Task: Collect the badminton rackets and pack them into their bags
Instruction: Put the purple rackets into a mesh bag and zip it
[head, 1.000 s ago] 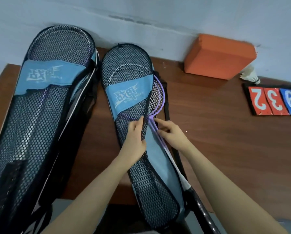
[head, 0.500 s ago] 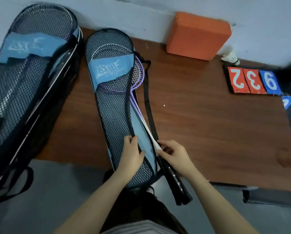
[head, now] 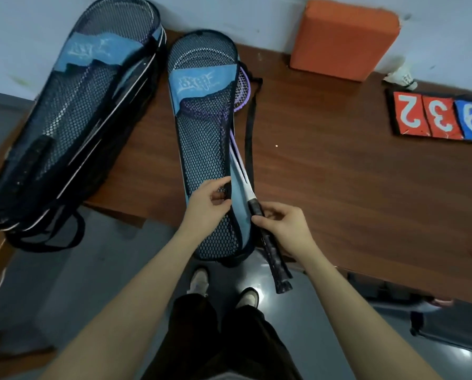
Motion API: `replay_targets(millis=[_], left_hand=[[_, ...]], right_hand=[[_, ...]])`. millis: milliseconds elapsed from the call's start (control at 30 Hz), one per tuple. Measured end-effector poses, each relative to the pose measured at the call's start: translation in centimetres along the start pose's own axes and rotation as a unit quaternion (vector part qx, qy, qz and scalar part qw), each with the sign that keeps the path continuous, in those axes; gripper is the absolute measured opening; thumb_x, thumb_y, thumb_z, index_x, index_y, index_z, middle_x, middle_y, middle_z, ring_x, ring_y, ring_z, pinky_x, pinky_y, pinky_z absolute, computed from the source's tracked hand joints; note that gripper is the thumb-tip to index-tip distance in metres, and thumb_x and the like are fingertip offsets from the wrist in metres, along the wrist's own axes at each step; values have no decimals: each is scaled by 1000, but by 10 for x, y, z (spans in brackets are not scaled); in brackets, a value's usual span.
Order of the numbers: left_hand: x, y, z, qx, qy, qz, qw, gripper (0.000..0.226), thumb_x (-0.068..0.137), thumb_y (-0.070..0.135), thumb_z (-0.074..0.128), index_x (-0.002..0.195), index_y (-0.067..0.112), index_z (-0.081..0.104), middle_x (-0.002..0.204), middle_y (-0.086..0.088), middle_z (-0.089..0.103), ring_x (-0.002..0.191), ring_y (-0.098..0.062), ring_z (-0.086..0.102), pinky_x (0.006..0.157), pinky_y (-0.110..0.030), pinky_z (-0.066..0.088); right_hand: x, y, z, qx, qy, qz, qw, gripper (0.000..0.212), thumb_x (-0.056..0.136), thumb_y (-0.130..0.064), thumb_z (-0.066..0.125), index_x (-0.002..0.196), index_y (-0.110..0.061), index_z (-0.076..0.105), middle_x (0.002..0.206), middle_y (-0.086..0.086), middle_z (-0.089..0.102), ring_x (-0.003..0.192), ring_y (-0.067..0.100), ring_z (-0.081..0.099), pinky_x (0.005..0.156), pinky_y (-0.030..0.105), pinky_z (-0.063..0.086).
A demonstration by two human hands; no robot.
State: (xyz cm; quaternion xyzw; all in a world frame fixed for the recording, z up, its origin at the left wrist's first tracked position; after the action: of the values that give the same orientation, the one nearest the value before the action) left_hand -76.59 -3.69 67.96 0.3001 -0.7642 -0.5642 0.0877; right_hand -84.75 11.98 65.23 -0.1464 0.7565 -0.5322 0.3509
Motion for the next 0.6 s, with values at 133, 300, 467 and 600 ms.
replay_targets(millis=[133,300,467,600], left_hand=[[-1,14,-11,-8,-16,16,1000,50,84,-2,61,130,17,52,117,2,53,97,-1,54,86,-8,45],[1,22,-23,-26,-53,44,997,50,83,-3,61,128,17,53,114,-2,54,99,-15,58,93,-26,49],[2,5,-26,-23,-56,18,998,49,84,-5,57,129,16,53,114,-6,53,98,-19,58,90,-24,49],[6,-7,-28,-9,-51,8,999,48,86,-3,56,130,17,52,111,0,51,92,-5,54,78,-4,43]], right_hand=[[13,-15,13,-35,15,-25,999,26,74,-19,77,99,-18,72,89,19,69,75,30,65,78,43,53],[31,-41,37,-59,17,-58,996,15,77,-18,74,88,-27,70,76,6,70,69,10,59,71,34,50],[49,-38,58,-146,21,-42,988,12,78,-21,72,90,-19,73,73,-3,67,67,12,59,64,29,46],[52,-23,58,-236,21,-38,971,25,81,-23,70,104,-13,70,89,2,57,82,14,53,70,22,34]])
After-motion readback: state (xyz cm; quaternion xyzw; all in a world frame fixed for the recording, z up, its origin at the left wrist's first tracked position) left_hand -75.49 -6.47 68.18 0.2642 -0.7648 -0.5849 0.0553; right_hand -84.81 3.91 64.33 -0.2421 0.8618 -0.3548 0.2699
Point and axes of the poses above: each hand's wrist, its own x-axis towards the middle knuckle, its own z-axis out of the palm, y = z × x, the point moved 10 cm from there along x, towards the middle knuckle
